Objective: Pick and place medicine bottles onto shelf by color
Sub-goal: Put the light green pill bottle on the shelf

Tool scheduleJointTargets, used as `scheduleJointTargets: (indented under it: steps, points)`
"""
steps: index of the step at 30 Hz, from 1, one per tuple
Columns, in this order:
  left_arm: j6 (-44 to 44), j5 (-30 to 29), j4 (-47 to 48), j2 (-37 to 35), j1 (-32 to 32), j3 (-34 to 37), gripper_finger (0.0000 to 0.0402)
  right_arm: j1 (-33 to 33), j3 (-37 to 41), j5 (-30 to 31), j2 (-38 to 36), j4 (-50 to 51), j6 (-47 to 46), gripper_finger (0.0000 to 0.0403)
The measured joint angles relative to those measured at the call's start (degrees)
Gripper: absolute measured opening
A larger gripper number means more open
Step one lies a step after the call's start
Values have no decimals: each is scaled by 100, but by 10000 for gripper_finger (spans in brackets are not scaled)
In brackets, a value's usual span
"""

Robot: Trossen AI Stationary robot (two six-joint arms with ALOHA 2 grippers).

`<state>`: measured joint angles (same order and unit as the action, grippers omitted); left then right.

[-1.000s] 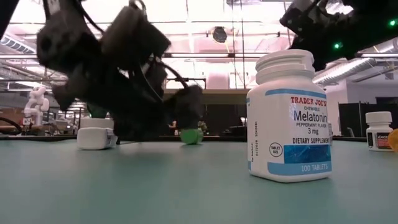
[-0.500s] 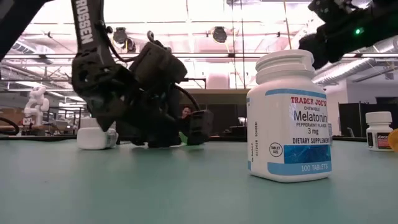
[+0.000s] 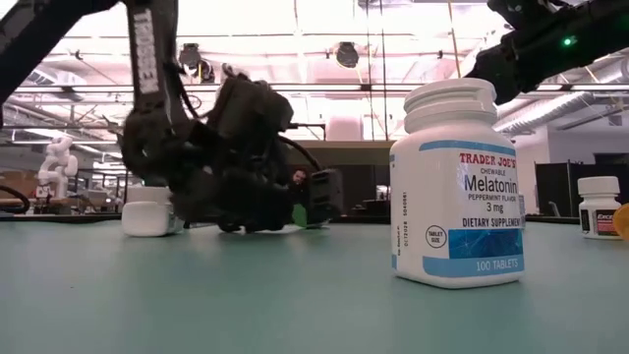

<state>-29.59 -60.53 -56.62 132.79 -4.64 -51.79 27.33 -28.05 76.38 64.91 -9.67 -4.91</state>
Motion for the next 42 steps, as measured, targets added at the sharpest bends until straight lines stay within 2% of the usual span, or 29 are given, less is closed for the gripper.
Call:
scheduleJointTargets:
  steps: [3,8,14,24,32,37,42]
  points:
    - [439,-157,-448,444,36,-292,298,0,0,0,1,-13,4,210]
    - [900,42,-447,609,69,-713,298,-8,0,19,0,-95,146,210]
    - [632,-40,-22,610,125,-942,298,-81,0,19,1,-125,280,210]
    - [955,-300,58,467,-161,-908,298,-79,0,9,3,-125,280,210]
    - [399,-722,267,310,-130,-586,298,-79,0,6,4,-125,264,210]
    - [441,-251,336,304,125,-540,299,-79,0,4,4,-127,262,210]
    - [312,-155,571,294,181,-545,299,-79,0,4,4,-125,261,210]
